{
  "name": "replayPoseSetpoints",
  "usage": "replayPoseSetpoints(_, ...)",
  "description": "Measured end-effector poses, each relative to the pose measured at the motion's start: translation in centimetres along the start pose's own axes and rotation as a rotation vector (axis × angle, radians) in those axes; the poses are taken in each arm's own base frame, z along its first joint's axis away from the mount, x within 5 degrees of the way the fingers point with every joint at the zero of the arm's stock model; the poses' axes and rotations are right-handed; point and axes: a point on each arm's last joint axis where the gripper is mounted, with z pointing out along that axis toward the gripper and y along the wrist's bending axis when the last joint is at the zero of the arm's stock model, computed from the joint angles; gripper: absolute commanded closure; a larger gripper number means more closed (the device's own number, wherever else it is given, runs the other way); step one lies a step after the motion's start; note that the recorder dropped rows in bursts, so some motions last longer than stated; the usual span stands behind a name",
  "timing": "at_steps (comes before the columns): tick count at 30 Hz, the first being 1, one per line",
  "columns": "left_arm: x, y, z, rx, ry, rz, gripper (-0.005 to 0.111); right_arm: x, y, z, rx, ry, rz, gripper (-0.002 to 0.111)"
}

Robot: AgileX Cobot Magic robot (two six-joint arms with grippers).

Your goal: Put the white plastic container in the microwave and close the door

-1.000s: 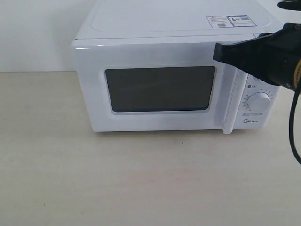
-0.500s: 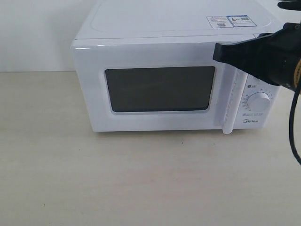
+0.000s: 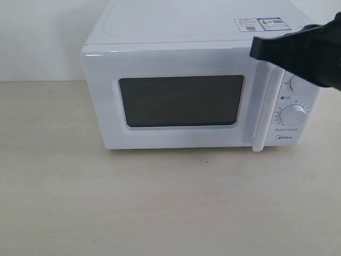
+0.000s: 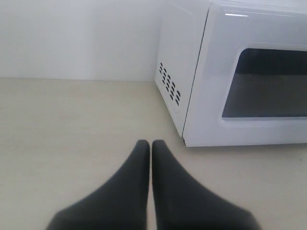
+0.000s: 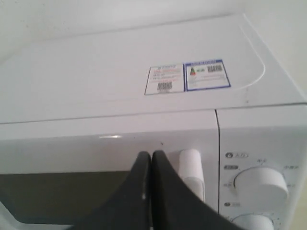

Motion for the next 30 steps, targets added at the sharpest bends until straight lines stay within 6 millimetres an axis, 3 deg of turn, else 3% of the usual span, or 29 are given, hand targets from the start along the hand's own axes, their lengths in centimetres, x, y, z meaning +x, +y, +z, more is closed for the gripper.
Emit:
replayPoseSetpoints(4, 0.0, 0.0, 0.0, 0.000, 0.000, 0.000, 0.103, -1.7, -0.9, -2.4, -0.014, -0.063, -0.013, 0.108)
replayPoseSetpoints(8, 0.0, 0.0, 0.0, 0.000, 0.000, 0.000, 0.103, -2.3, -3.2, -6.2, -0.029, -0.151, 0.012, 0.108)
replayPoseSetpoints(15, 0.0, 0.0, 0.0, 0.000, 0.000, 0.000, 0.103, 0.6, -8.4, -12.1, 0.018, -0.311, 0.140, 0.108)
replayPoseSetpoints(19, 0.0, 0.0, 0.0, 0.000, 0.000, 0.000, 0.103, 2.1, -10.0, -15.0, 0.033, -0.430, 0.190, 0.108)
replayPoseSetpoints(24, 0.0, 0.0, 0.0, 0.000, 0.000, 0.000, 0.103, 4.6, -10.1, -16.2, -0.017, -0.481, 0.165, 0.108)
replayPoseSetpoints(30, 0.0, 0.0, 0.0, 0.000, 0.000, 0.000, 0.103, 6.6, -9.5, -15.8, -0.097, -0.433, 0.131, 0.108)
